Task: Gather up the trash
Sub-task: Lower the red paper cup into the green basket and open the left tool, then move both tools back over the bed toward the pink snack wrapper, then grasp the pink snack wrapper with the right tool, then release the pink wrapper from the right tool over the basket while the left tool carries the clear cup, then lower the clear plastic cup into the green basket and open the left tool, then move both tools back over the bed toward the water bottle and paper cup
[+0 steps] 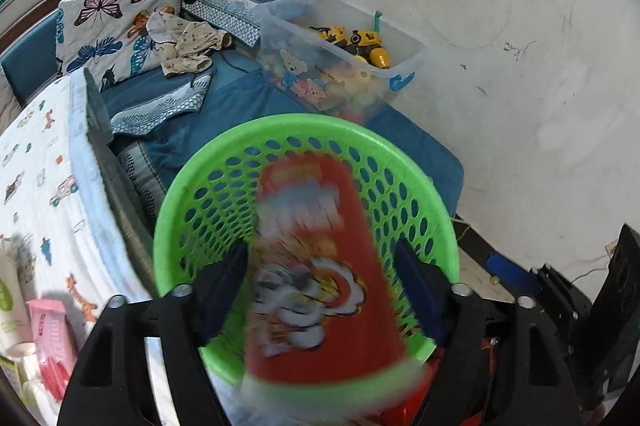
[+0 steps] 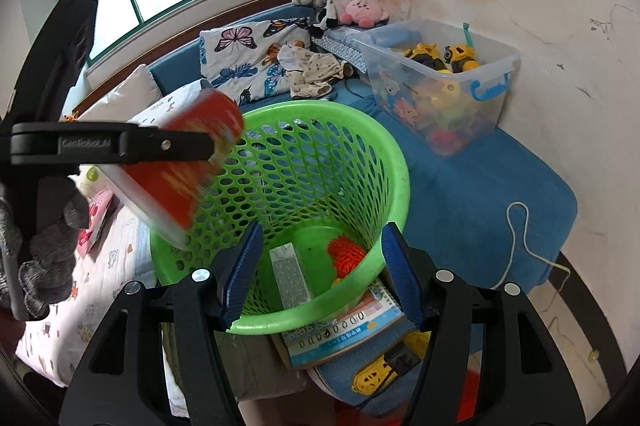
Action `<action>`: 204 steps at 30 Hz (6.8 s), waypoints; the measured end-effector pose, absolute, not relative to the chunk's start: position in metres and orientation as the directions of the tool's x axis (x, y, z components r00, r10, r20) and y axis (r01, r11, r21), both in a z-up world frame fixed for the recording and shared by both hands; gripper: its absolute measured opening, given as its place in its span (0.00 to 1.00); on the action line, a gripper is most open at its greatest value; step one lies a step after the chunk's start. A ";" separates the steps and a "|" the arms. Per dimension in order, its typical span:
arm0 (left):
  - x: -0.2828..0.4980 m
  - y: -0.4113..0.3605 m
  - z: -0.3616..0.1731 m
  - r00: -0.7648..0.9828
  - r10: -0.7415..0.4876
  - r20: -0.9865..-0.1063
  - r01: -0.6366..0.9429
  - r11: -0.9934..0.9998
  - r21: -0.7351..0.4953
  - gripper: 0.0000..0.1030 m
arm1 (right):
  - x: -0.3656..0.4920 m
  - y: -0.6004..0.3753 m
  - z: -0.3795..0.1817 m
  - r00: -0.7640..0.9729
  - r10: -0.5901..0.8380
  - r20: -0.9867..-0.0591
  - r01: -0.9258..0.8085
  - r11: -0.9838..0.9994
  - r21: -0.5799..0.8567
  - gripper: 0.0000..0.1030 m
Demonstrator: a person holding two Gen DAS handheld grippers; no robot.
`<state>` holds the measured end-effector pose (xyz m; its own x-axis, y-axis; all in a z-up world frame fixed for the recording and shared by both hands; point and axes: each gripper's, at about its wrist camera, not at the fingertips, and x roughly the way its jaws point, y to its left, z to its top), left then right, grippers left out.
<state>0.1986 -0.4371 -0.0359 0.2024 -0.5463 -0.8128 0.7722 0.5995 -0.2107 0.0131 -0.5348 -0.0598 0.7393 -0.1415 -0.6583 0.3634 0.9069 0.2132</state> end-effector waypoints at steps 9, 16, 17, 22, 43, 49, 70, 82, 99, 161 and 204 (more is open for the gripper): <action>0.192 -0.398 -0.027 0.243 -0.600 -0.763 0.751 0.614 -0.243 0.82 | 0.007 -0.519 -0.061 0.741 -0.127 -0.659 0.339 0.918 0.205 0.60; 0.181 -0.321 -0.010 0.346 -0.588 -0.731 0.699 0.681 -0.217 0.81 | 0.008 -0.491 -0.055 0.758 -0.079 -0.648 0.282 0.935 0.216 0.60; 0.180 -0.311 -0.009 0.353 -0.588 -0.727 0.692 0.688 -0.220 0.81 | 0.009 -0.485 -0.053 0.760 -0.071 -0.646 0.271 0.938 0.216 0.60; 0.171 -0.250 -0.007 0.414 -0.573 -0.707 0.629 0.742 -0.232 0.81 | 0.019 -0.457 -0.046 0.769 -0.029 -0.639 0.215 0.952 0.216 0.61; 0.155 -0.034 -0.047 0.596 -0.347 -0.725 0.283 0.935 -0.215 0.81 | 0.091 -0.335 -0.045 0.731 0.174 -0.659 -0.045 0.977 0.209 0.61; 0.154 -0.010 -0.063 0.589 -0.327 -0.739 0.227 0.945 -0.236 0.81 | 0.125 -0.312 -0.053 0.677 0.230 -0.700 -0.060 0.964 0.259 0.61; 0.160 0.007 -0.083 0.568 -0.335 -0.752 0.250 0.940 -0.231 0.81 | 0.243 -0.282 -0.069 0.487 0.243 -0.839 0.169 0.916 0.363 0.61; 0.172 -0.007 -0.090 0.541 -0.342 -0.768 0.299 0.932 -0.204 0.83 | 0.261 -0.265 -0.083 0.437 0.149 -0.887 0.207 0.943 0.261 0.61; 0.191 -0.028 -0.101 0.532 -0.338 -0.777 0.336 0.926 -0.172 0.68 | 0.233 -0.274 -0.072 0.471 0.191 -0.861 0.136 0.949 0.285 0.51; 0.178 -0.254 -0.002 0.394 -0.610 -0.688 0.676 0.699 -0.233 0.60 | 0.110 -0.527 -0.075 0.619 -0.110 -0.777 0.391 0.902 0.185 0.67; 0.163 -0.308 -0.028 0.364 -0.591 -0.720 0.683 0.695 -0.225 0.78 | 0.015 -0.501 -0.040 0.731 -0.069 -0.679 0.312 0.919 0.241 0.72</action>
<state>0.1632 -0.3085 -0.0280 0.3641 -0.5906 -0.7201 0.6826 0.6953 -0.2251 0.0151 -0.5005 -0.0403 0.7305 -0.0695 -0.6794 0.3119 0.9190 0.2413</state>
